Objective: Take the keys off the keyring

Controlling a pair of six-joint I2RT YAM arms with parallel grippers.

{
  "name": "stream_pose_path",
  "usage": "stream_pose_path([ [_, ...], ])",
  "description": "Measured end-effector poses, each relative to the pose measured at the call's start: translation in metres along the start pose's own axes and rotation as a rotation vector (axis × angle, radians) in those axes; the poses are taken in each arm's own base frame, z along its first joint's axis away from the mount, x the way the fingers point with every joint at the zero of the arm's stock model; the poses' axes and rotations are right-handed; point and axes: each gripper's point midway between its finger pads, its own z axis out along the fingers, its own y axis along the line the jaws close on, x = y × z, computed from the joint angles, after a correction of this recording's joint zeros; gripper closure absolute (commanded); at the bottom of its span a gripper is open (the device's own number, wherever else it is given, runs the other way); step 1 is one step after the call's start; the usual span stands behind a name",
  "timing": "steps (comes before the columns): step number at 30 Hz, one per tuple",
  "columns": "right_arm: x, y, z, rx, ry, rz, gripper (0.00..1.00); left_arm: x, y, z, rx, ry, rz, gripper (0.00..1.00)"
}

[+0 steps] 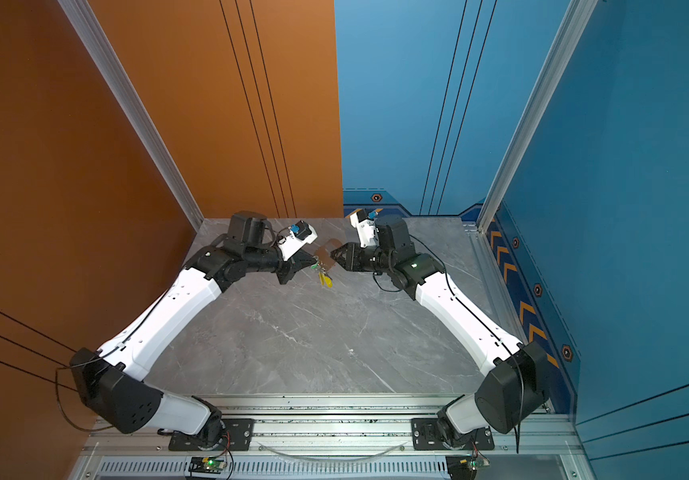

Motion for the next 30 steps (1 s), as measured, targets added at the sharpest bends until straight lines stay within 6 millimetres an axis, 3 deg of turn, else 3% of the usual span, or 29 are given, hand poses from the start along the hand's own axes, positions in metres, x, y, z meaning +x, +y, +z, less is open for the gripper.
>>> stream_pose_path([
  [6, -0.001, 0.003, -0.005, 0.003, -0.018, -0.027, 0.52, 0.005, 0.014, -0.013, -0.054, 0.048, 0.029, 1.0],
  [20, 0.001, 0.01, -0.017, -0.003, -0.024, -0.218, 0.48, 0.02, 0.022, -0.024, -0.073, 0.106, 0.044, 1.0],
  [26, -0.023, 0.016, -0.015, -0.022, -0.057, -0.347, 0.49, 0.014, 0.016, -0.036, -0.08, 0.093, 0.088, 1.0],
  [30, -0.032, 0.009, -0.002, -0.035, -0.053, -0.384, 0.52, 0.009, 0.012, -0.046, -0.087, 0.08, 0.122, 1.0],
])
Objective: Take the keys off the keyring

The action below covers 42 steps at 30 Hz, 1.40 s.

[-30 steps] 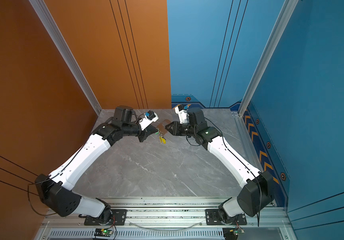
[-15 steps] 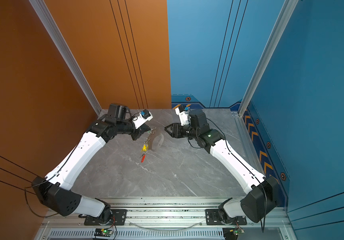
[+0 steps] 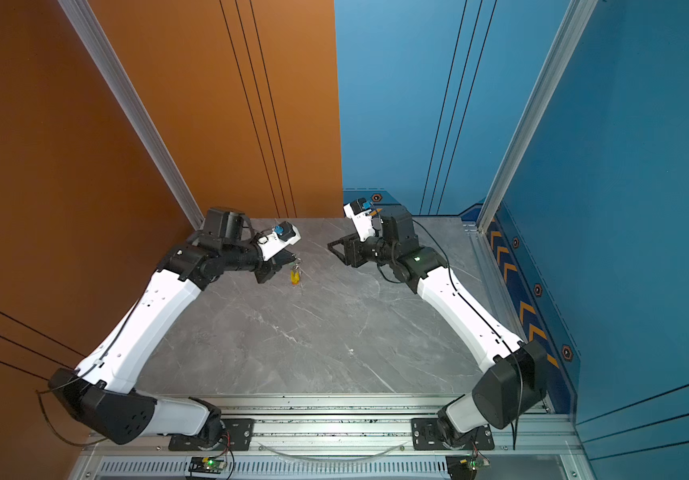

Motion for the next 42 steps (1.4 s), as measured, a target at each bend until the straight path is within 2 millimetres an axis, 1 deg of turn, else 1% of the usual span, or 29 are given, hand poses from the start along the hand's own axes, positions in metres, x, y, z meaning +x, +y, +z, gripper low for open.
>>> stream_pose_path([
  [1, 0.002, -0.002, 0.006, -0.008, 0.011, -0.005, 0.53, -0.001, -0.001, -0.002, -0.002, -0.002, 0.008, 1.0],
  [4, 0.013, 0.005, 0.025, -0.061, 0.047, -0.031, 0.57, -0.002, -0.003, -0.008, -0.004, -0.006, 0.025, 1.0],
  [6, 0.024, 0.015, 0.037, -0.108, 0.076, -0.046, 0.6, -0.003, -0.004, -0.011, -0.008, -0.009, 0.036, 1.0],
  [8, 0.031, 0.031, 0.046, -0.161, 0.093, -0.065, 0.62, -0.004, -0.005, -0.014, -0.011, -0.012, 0.042, 1.0],
  [12, 0.031, 0.061, 0.053, -0.257, 0.065, -0.111, 0.67, -0.005, -0.005, -0.017, -0.016, -0.014, 0.045, 1.0],
  [14, 0.031, 0.068, 0.055, -0.288, 0.047, -0.125, 0.68, -0.005, -0.005, -0.019, -0.018, -0.016, 0.046, 1.0],
  [16, 0.032, 0.071, 0.056, -0.3, 0.039, -0.13, 0.7, -0.006, -0.005, -0.019, -0.019, -0.018, 0.047, 1.0],
  [19, 0.03, 0.074, 0.057, -0.308, 0.023, -0.143, 0.73, -0.006, -0.006, -0.021, -0.021, -0.02, 0.047, 1.0],
  [23, 0.025, 0.078, 0.057, -0.322, -0.003, -0.161, 0.74, -0.007, -0.006, -0.023, -0.023, -0.023, 0.048, 1.0],
  [26, 0.023, 0.079, 0.057, -0.328, -0.013, -0.168, 0.77, -0.007, -0.007, -0.024, -0.023, -0.022, 0.045, 1.0],
  [28, 0.025, 0.079, 0.057, -0.334, -0.015, -0.17, 0.77, -0.006, -0.007, -0.024, -0.025, -0.019, 0.041, 1.0],
  [31, 0.036, 0.077, 0.056, -0.331, -0.001, -0.162, 0.78, -0.004, -0.004, -0.024, -0.04, -0.008, 0.033, 1.0],
  [33, 0.043, 0.077, 0.053, -0.326, 0.008, -0.155, 0.78, -0.003, -0.003, -0.024, -0.045, -0.004, 0.028, 1.0],
  [35, 0.045, 0.078, 0.047, -0.322, 0.006, -0.156, 0.78, -0.003, -0.003, -0.024, -0.048, -0.001, 0.023, 1.0],
  [39, 0.039, 0.086, 0.033, -0.322, -0.023, -0.175, 0.79, -0.003, -0.003, -0.024, -0.049, -0.001, 0.007, 1.0],
  [42, 0.035, 0.09, 0.029, -0.318, -0.041, -0.186, 0.8, -0.003, -0.002, -0.024, -0.052, 0.001, -0.01, 1.0],
])
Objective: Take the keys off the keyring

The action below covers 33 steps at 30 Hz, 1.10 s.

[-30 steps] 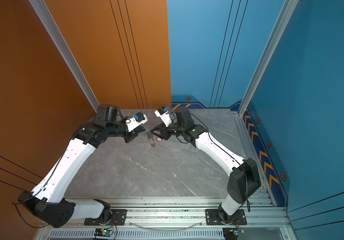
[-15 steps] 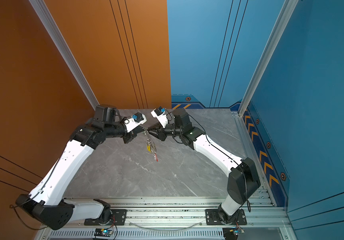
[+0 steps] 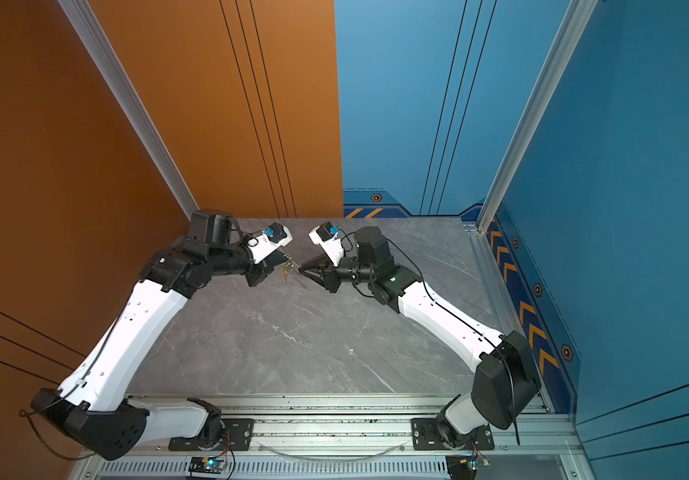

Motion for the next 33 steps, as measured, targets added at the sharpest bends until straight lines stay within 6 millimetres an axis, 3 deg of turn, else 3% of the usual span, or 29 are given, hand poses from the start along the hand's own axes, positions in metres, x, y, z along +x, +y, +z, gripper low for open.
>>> stream_pose_path([
  [7, 0.008, -0.009, -0.009, 0.092, -0.006, 0.001, 0.69, 0.005, 0.005, 0.001, -0.046, 0.036, -0.057, 1.0],
  [11, 0.003, -0.01, -0.027, 0.169, -0.039, -0.029, 0.64, 0.009, 0.007, 0.003, -0.087, 0.071, -0.115, 1.0],
  [15, -0.011, 0.0, -0.045, 0.201, -0.087, -0.064, 0.63, 0.022, 0.007, 0.008, -0.121, 0.145, -0.188, 1.0],
  [18, -0.012, 0.009, -0.048, 0.197, -0.097, -0.073, 0.63, 0.037, 0.006, 0.014, -0.145, 0.229, -0.268, 1.0],
  [25, 0.038, 0.035, -0.022, 0.133, -0.026, -0.015, 0.64, 0.062, 0.005, 0.015, -0.199, 0.375, -0.557, 1.0],
  [33, 0.065, 0.047, 0.006, 0.147, -0.035, -0.041, 0.69, 0.065, -0.009, 0.011, -0.216, 0.489, -0.83, 1.0],
])
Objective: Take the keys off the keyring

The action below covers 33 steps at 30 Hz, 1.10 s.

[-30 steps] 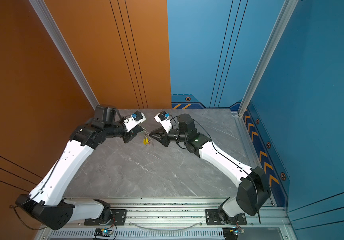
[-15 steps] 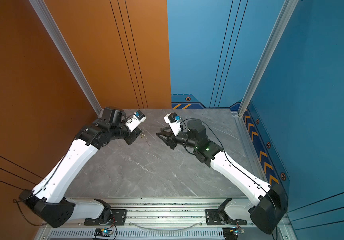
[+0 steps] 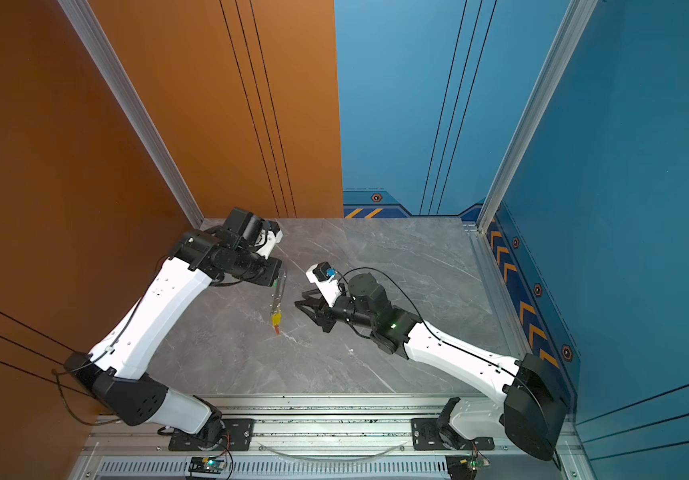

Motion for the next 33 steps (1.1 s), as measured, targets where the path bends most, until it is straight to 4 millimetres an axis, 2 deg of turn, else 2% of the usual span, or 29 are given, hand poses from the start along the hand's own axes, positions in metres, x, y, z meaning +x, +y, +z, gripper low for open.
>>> stream_pose_path([
  [8, 0.008, 0.008, 0.026, 0.059, -0.041, -0.099, 0.73, 0.01, -0.006, -0.007, 0.01, 0.104, -0.167, 1.0],
  [14, 0.005, -0.008, 0.038, 0.145, -0.089, -0.167, 0.76, 0.013, -0.014, -0.019, 0.056, 0.134, -0.22, 1.0],
  [21, 0.014, -0.033, 0.053, 0.179, -0.095, -0.18, 0.79, 0.017, -0.017, -0.023, 0.11, 0.165, -0.271, 1.0],
  [24, 0.007, -0.036, 0.059, 0.166, -0.11, -0.184, 0.79, 0.017, -0.016, -0.024, 0.126, 0.172, -0.293, 1.0],
  [29, -0.011, -0.03, 0.064, 0.121, -0.152, -0.194, 0.78, 0.014, -0.015, -0.027, 0.145, 0.166, -0.309, 1.0],
  [33, -0.017, -0.026, 0.064, 0.1, -0.167, -0.199, 0.78, 0.011, -0.01, -0.029, 0.147, 0.157, -0.327, 1.0],
])
